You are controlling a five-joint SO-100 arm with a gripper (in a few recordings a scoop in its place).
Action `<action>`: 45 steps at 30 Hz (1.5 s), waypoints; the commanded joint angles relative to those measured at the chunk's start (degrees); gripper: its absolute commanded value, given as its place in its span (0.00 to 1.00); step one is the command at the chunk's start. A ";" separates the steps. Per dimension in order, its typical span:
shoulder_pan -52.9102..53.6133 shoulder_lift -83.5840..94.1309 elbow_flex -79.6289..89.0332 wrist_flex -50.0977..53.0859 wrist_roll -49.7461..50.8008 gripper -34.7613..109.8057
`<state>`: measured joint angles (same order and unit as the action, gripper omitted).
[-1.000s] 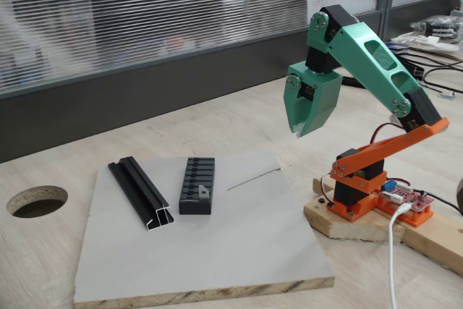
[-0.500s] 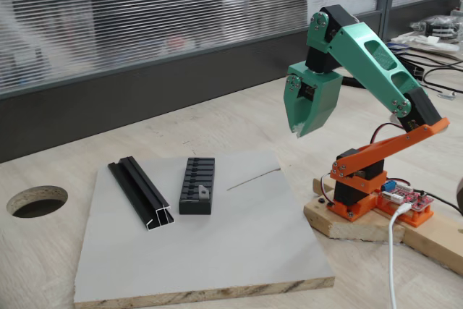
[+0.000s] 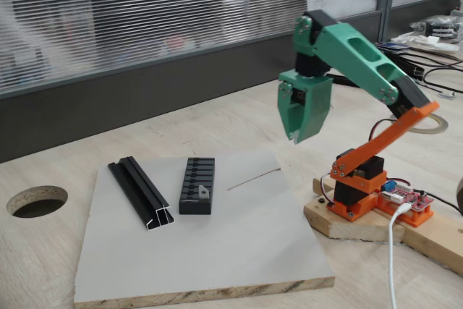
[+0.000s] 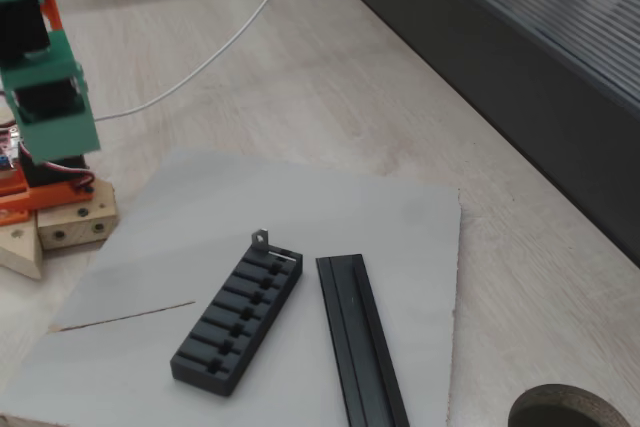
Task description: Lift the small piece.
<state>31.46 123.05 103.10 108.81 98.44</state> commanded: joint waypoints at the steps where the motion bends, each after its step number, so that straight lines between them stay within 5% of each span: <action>1: -3.16 -4.04 -0.44 -4.04 0.44 0.25; 12: -11.60 -16.70 -0.53 -33.93 0.44 0.25; 20: -18.72 -17.14 -5.62 -37.62 -1.67 0.25; 30: -22.24 -17.14 -5.10 -37.53 -31.38 0.25; 39: -23.03 -16.08 -5.54 -37.44 -69.26 0.25; 45: -29.36 -16.79 -4.92 -37.44 -79.01 0.25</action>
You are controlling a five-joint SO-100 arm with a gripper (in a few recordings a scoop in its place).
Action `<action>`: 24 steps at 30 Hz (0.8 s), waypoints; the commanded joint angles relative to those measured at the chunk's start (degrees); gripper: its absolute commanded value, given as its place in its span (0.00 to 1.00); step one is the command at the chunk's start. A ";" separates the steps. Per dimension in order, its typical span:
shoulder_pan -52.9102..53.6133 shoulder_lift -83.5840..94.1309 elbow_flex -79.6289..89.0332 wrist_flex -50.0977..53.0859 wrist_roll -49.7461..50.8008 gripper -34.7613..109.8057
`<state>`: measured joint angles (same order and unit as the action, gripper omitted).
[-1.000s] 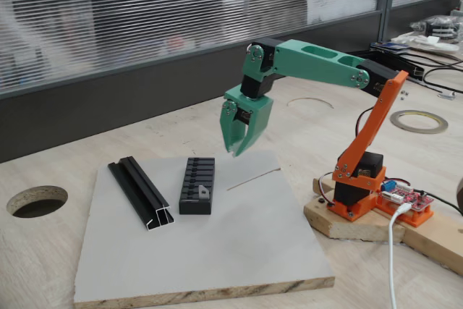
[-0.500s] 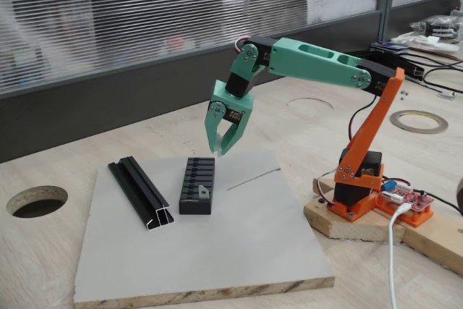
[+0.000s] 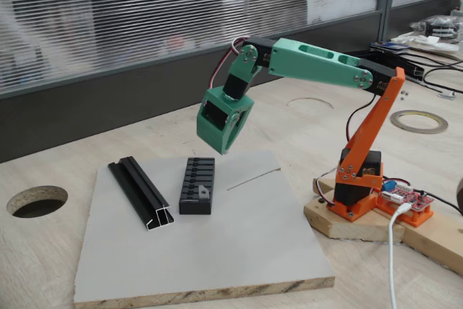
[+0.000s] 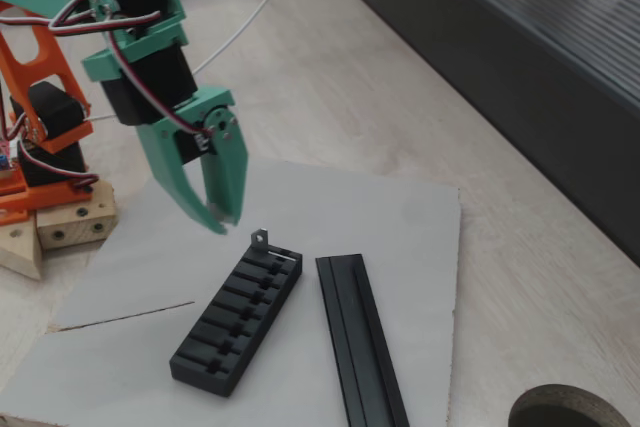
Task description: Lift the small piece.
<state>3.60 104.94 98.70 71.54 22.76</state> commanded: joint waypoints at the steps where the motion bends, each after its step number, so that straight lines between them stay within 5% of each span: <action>1: -1.85 1.67 -0.53 -0.18 -3.34 0.25; 17: -2.29 1.93 -0.62 -0.18 -4.04 0.25; 24: -12.57 2.02 -0.62 -0.09 -4.04 0.25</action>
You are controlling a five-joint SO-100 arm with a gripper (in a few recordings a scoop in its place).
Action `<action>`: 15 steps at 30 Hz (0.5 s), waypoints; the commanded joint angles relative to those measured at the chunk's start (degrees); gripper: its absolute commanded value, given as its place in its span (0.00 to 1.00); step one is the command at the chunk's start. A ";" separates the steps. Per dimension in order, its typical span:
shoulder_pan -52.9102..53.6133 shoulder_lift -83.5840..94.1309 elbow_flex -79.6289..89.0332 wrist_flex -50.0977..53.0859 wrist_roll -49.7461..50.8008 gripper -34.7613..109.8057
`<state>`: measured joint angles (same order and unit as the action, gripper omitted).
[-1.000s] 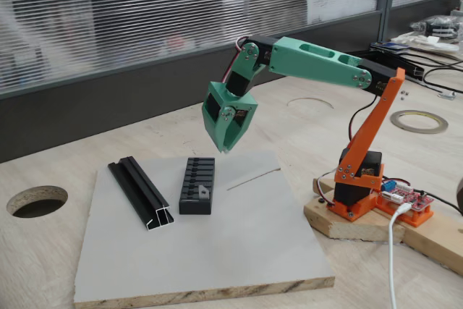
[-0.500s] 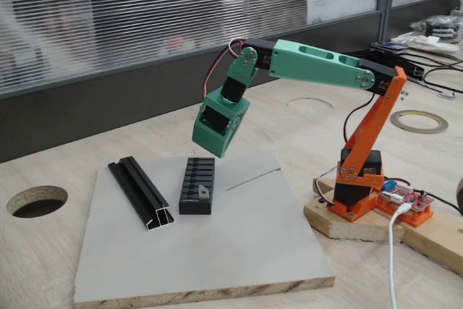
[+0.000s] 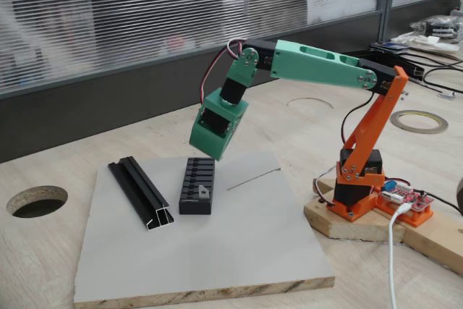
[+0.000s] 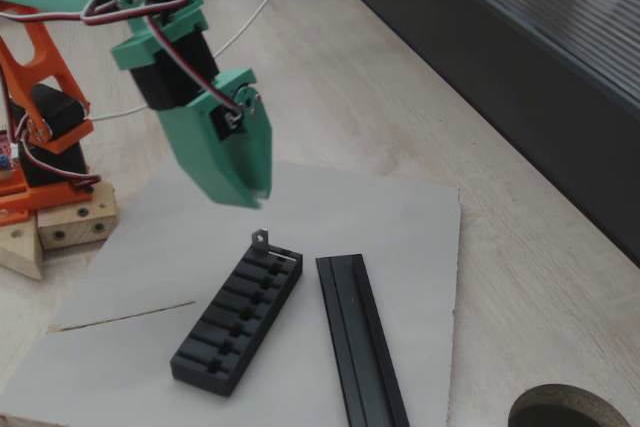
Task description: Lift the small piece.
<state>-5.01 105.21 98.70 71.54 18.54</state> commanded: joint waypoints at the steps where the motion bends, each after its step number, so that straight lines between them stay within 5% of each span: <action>1: -5.19 1.23 -0.53 -0.09 0.18 0.25; 15: -6.42 -4.31 -0.62 -0.18 0.00 0.25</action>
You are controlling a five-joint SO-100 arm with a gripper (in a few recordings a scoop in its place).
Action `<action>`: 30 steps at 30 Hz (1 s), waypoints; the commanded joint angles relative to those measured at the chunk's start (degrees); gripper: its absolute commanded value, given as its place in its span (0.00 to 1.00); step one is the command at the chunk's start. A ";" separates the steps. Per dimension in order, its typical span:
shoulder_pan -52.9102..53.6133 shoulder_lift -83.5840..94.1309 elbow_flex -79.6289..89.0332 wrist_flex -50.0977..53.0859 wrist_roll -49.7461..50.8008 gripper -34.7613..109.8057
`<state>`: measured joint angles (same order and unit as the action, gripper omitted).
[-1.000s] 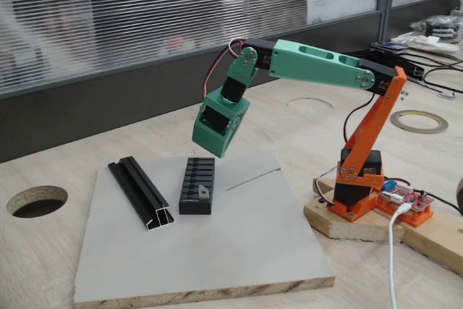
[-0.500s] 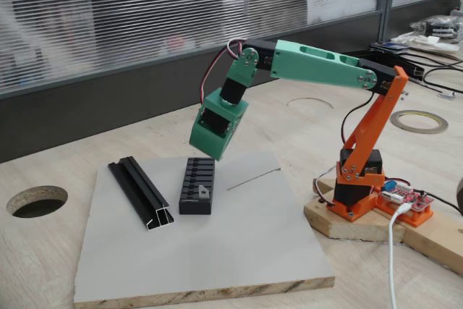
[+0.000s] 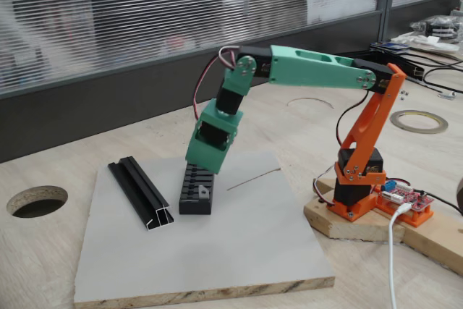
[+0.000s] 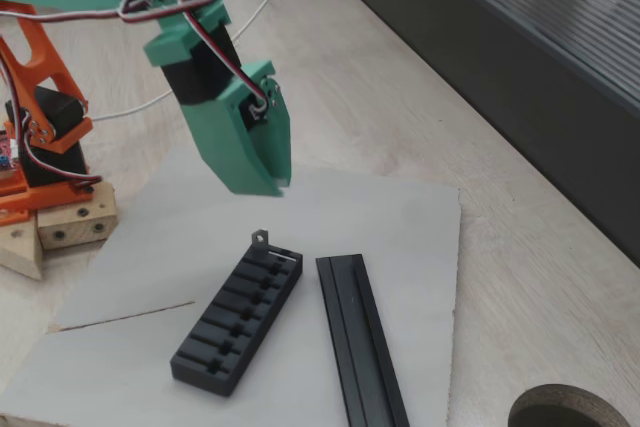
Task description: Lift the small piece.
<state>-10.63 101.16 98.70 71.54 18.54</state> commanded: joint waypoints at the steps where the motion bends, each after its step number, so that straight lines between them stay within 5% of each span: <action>1: -0.79 -0.35 -0.70 -0.09 0.00 0.25; 30: -0.88 0.26 -0.88 2.02 0.18 0.25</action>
<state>-10.72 100.20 98.44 72.42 18.28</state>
